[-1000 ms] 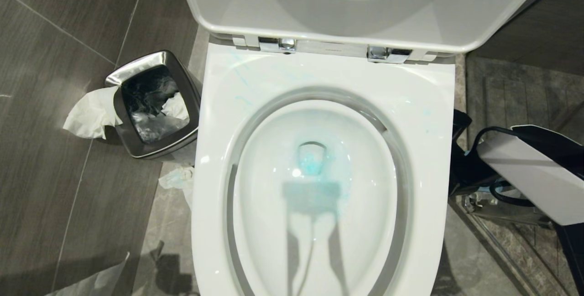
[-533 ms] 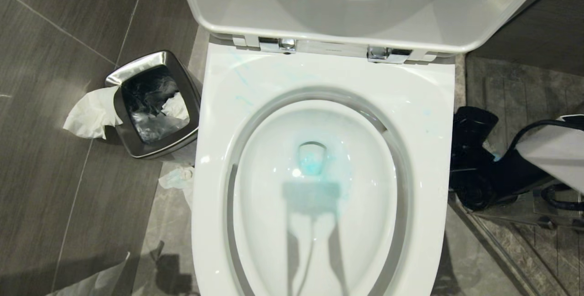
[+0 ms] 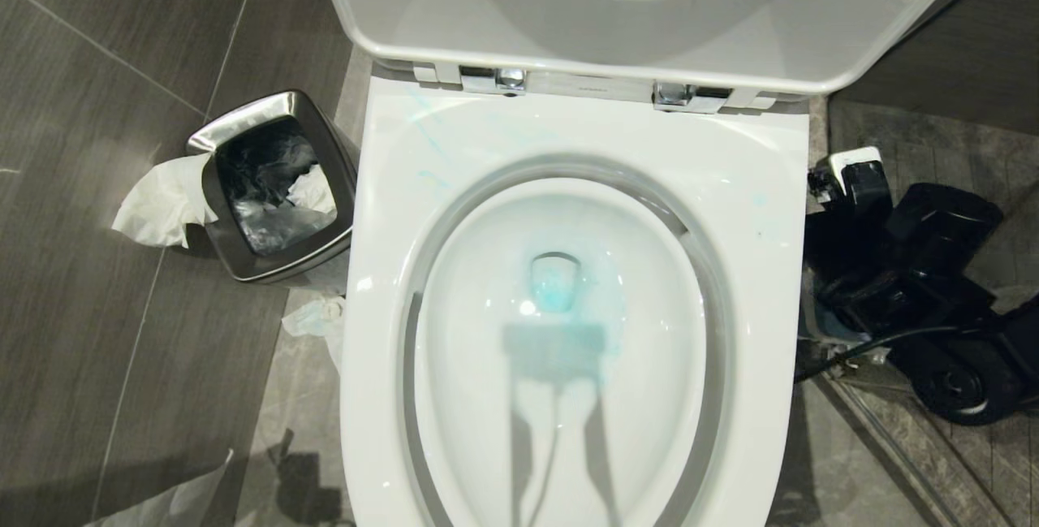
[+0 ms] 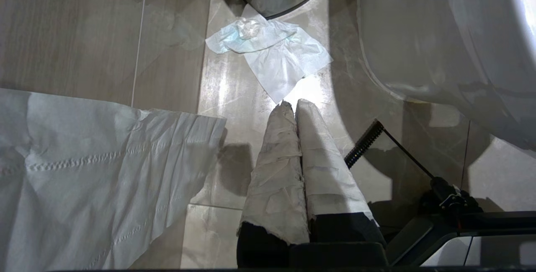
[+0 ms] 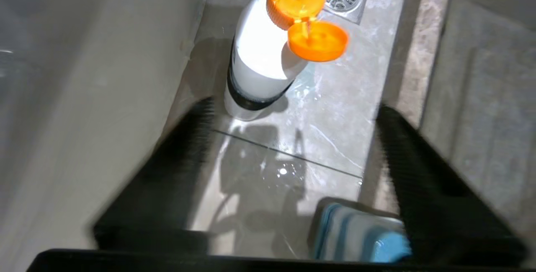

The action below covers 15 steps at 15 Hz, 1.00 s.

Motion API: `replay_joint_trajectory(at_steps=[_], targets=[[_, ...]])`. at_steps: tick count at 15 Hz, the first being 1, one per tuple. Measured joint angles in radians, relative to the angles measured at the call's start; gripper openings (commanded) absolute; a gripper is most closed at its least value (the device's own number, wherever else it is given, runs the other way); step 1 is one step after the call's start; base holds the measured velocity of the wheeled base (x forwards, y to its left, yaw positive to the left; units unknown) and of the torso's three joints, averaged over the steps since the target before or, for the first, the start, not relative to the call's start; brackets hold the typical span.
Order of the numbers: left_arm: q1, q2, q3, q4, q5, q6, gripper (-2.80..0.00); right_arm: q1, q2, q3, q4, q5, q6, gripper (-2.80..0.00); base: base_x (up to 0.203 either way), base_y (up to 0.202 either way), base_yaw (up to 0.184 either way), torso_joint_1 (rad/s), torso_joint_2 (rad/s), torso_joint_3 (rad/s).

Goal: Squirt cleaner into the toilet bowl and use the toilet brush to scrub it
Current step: Place the cleaning agent on the floor, then scrub the toilet bowl

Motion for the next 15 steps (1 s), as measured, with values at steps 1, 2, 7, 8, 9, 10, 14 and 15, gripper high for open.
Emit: replay_joint_trajectory(at_steps=[1, 2, 7, 8, 9, 10, 14, 15], targets=[[0.0, 0.0, 0.0, 0.0, 0.0, 0.001, -2.8, 0.0, -0.028, 0.02, 0.009, -0.003, -0.001, -2.8, 0.0, 0.0, 0.0, 0.0, 0.0, 0.0], [0.0, 0.0, 0.0, 0.0, 0.0, 0.0, -2.8, 0.0, -0.055, 0.035, 0.022, -0.006, -0.002, -2.8, 0.0, 0.0, 0.0, 0.0, 0.0, 0.0], [0.0, 0.0, 0.0, 0.0, 0.0, 0.0, -2.8, -0.025, -0.203, 0.044, 0.23, -0.03, 0.003, -2.8, 0.0, 0.0, 0.0, 0.0, 0.0, 0.0], [0.0, 0.0, 0.0, 0.0, 0.0, 0.0, -2.8, -0.042, -0.227, 0.043, 0.274, -0.028, 0.003, -2.8, 0.0, 0.0, 0.0, 0.0, 0.0, 0.0], [0.0, 0.0, 0.0, 0.0, 0.0, 0.0, -2.8, -0.061, -0.25, 0.04, 0.305, -0.024, 0.002, -2.8, 0.0, 0.0, 0.0, 0.0, 0.0, 0.0], [0.0, 0.0, 0.0, 0.0, 0.0, 0.0, -2.8, -0.08, -0.269, 0.039, 0.315, -0.014, 0.001, -2.8, 0.0, 0.0, 0.0, 0.0, 0.0, 0.0], [0.0, 0.0, 0.0, 0.0, 0.0, 0.0, -2.8, -0.137, -0.336, 0.014, 0.342, 0.048, -0.016, -2.8, 0.0, 0.0, 0.0, 0.0, 0.0, 0.0], [0.0, 0.0, 0.0, 0.0, 0.0, 0.0, -2.8, -0.14, -0.355, 0.01, 0.351, 0.051, -0.018, -2.8, 0.0, 0.0, 0.0, 0.0, 0.0, 0.0]])
